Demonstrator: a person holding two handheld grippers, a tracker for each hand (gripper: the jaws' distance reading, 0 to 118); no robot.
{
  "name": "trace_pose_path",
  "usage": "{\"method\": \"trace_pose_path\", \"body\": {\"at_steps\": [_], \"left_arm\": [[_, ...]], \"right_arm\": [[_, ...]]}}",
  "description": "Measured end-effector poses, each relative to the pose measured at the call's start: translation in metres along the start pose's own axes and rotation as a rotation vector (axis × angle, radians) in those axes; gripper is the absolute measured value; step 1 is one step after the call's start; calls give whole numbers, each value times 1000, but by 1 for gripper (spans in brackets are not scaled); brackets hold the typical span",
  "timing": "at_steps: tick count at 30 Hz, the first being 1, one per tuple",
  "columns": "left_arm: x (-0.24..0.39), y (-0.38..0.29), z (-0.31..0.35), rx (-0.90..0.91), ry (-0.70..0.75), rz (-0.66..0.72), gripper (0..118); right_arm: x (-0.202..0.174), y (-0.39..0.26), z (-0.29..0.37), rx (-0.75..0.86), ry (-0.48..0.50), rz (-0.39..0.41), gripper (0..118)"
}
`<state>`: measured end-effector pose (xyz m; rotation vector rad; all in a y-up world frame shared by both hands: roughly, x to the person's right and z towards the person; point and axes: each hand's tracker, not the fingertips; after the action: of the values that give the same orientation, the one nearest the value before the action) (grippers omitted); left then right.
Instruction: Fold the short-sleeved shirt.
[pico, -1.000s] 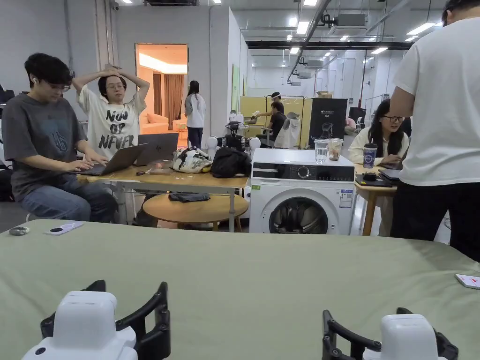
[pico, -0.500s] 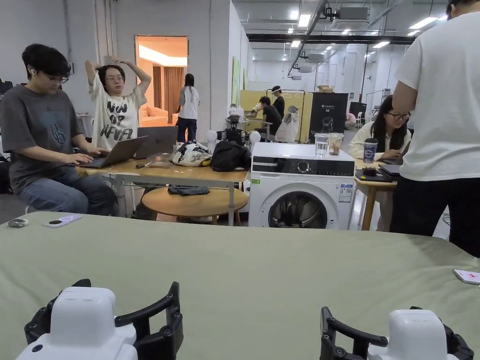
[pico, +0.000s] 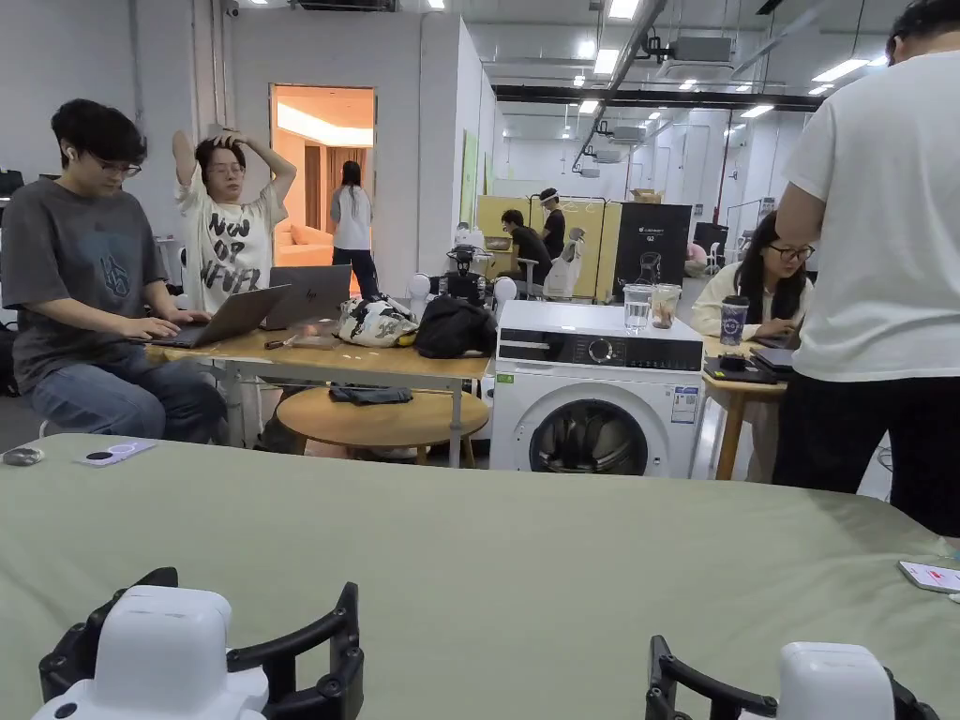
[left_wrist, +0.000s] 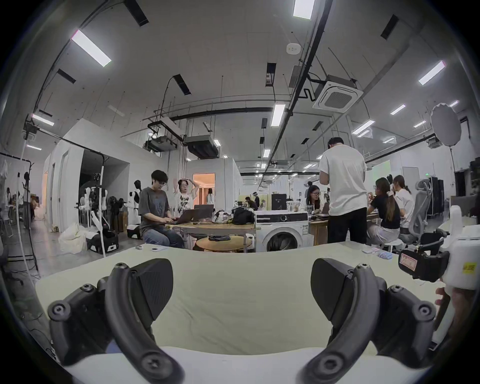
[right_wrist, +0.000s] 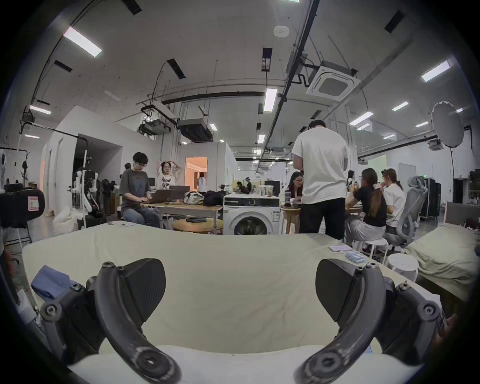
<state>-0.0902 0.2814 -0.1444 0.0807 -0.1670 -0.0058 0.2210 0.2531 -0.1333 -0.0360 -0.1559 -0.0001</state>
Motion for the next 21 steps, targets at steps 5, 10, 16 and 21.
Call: {"method": "trace_pose_path", "body": {"at_steps": [5,10,16,21], "left_arm": [[2,1,0,-2,-6,7,107],[3,0,-1,-12,-8,7,107],[2,-1,-2,-25,-11,18,107],[1,0,-2,-24,-17,37,107]], "right_arm": [[4,0,-1,-20,14,-34,115],[5,3,1,-28,34,-44,115],[14,11,0,-52,100,-177,115],[32,22,-7,-155,113,-507,115]]}}
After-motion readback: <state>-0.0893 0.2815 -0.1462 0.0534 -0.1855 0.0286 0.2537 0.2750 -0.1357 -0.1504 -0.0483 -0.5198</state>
